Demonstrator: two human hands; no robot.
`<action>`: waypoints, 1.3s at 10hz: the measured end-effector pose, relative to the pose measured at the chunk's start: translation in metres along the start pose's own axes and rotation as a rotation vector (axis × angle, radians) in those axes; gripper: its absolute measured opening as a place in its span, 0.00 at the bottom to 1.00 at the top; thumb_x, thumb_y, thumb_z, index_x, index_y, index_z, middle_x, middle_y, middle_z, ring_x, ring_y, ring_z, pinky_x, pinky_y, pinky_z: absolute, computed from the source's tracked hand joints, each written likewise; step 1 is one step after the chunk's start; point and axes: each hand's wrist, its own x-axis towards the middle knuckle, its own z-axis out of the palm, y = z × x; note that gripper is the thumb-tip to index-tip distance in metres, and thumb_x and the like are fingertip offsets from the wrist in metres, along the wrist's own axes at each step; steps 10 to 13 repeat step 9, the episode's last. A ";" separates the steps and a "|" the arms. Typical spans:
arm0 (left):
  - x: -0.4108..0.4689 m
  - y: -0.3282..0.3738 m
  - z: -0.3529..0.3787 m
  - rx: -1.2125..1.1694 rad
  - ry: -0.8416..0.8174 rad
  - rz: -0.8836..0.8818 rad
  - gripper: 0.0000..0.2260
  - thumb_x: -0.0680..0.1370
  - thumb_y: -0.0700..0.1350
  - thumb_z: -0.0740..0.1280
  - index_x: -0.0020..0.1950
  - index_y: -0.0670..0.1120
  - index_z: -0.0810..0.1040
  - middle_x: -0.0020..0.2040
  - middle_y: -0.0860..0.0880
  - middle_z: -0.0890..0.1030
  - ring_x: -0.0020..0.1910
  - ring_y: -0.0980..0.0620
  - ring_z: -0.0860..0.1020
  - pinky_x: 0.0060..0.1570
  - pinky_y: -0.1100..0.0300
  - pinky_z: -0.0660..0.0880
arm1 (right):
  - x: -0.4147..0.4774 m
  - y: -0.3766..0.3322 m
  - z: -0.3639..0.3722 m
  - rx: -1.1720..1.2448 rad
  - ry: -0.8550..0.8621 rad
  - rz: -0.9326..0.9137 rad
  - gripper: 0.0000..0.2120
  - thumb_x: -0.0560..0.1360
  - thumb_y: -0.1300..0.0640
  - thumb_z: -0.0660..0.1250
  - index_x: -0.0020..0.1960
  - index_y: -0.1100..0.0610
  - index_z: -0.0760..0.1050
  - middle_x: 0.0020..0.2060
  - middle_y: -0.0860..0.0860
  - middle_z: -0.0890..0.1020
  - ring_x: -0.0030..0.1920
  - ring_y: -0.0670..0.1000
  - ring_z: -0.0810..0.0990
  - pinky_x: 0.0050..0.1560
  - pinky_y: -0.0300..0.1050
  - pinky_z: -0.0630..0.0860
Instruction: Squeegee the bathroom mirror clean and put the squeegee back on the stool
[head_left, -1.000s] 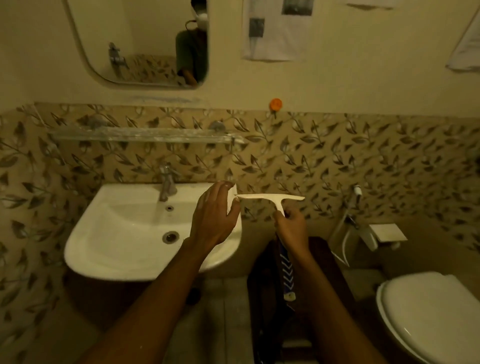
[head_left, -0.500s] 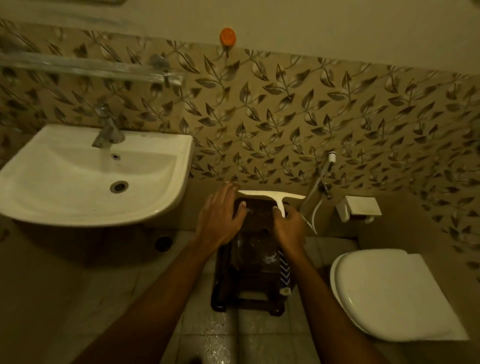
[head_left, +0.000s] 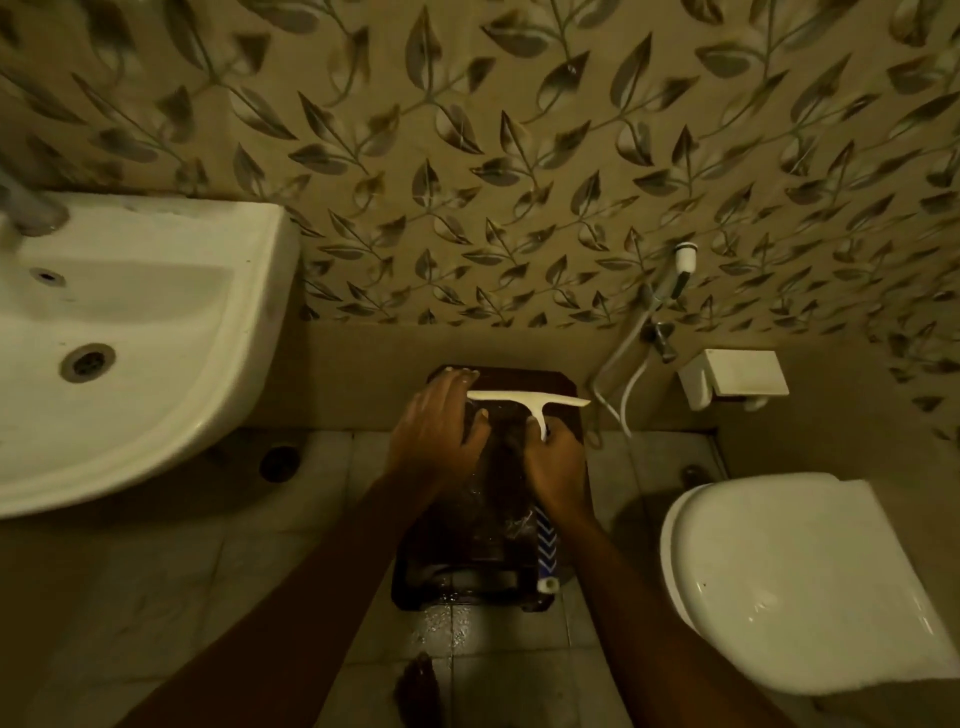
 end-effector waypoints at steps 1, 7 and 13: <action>0.017 -0.013 0.034 -0.019 -0.030 -0.036 0.23 0.79 0.50 0.61 0.72 0.45 0.66 0.72 0.45 0.70 0.72 0.47 0.66 0.69 0.51 0.66 | 0.036 0.023 0.022 -0.038 -0.027 0.022 0.18 0.81 0.49 0.58 0.62 0.59 0.77 0.56 0.58 0.82 0.57 0.60 0.80 0.58 0.52 0.76; 0.041 -0.044 0.120 -0.008 -0.062 -0.098 0.30 0.76 0.57 0.49 0.70 0.40 0.69 0.70 0.42 0.71 0.70 0.44 0.68 0.67 0.54 0.64 | 0.125 0.095 0.086 -0.144 -0.123 -0.006 0.19 0.84 0.50 0.54 0.60 0.63 0.76 0.55 0.61 0.81 0.57 0.61 0.79 0.55 0.48 0.72; 0.040 -0.007 0.078 -0.023 -0.057 -0.059 0.29 0.76 0.57 0.51 0.70 0.42 0.69 0.69 0.43 0.72 0.71 0.45 0.68 0.67 0.49 0.68 | 0.101 0.043 0.018 -0.176 -0.015 -0.197 0.15 0.82 0.53 0.57 0.49 0.61 0.79 0.48 0.58 0.81 0.49 0.57 0.79 0.45 0.45 0.70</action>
